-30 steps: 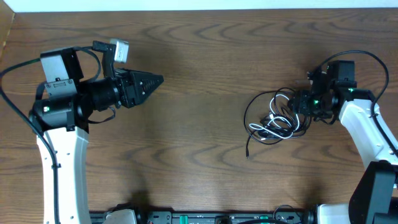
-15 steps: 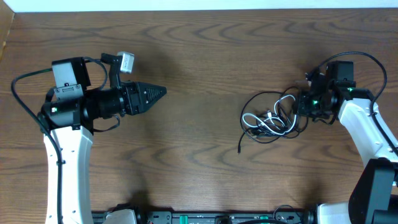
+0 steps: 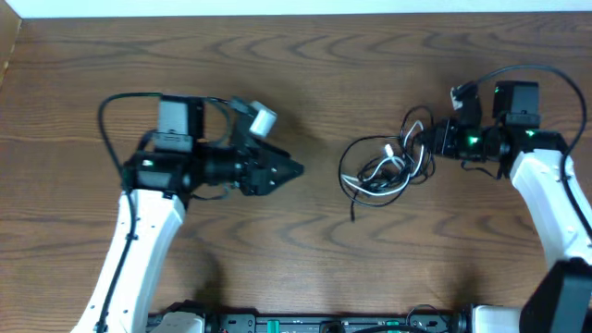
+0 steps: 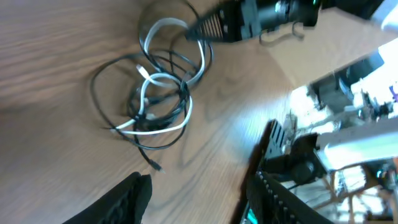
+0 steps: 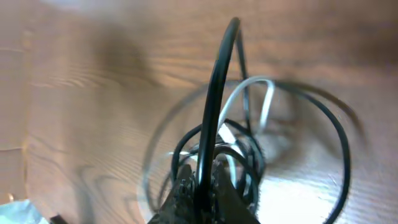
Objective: Untangle cables
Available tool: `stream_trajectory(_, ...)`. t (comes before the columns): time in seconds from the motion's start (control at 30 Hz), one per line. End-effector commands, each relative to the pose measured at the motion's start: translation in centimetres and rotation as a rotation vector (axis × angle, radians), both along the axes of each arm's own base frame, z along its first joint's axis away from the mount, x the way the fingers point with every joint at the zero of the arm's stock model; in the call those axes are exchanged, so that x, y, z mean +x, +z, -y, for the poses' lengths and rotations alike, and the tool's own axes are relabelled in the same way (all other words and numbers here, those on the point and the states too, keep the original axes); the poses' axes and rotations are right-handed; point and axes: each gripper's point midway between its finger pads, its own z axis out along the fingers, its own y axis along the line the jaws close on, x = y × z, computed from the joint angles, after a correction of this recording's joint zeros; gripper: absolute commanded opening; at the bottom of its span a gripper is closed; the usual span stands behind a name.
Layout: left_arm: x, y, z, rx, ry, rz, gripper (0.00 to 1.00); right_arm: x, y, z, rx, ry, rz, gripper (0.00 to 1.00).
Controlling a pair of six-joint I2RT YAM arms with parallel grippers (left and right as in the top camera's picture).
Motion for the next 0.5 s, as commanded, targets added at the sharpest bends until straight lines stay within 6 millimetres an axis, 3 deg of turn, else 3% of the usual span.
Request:
stream_trajectory(0.0,-0.3,-1.5,1.3,0.053,-0.043,0.045,0.55,0.0,4.8,-1.5,0.082,0.044,0.108,0.01)
stream_trajectory(0.23,-0.3,-3.4,4.4,0.087,-0.127,0.067,0.61,-1.1,8.5,-2.1,0.104,0.068,0.209,0.01)
stream_trajectory(0.47,0.0,-7.0,8.0,0.093,-0.226,0.045,0.68,-1.9,10.0,-2.4,0.136,0.061,0.226,0.01)
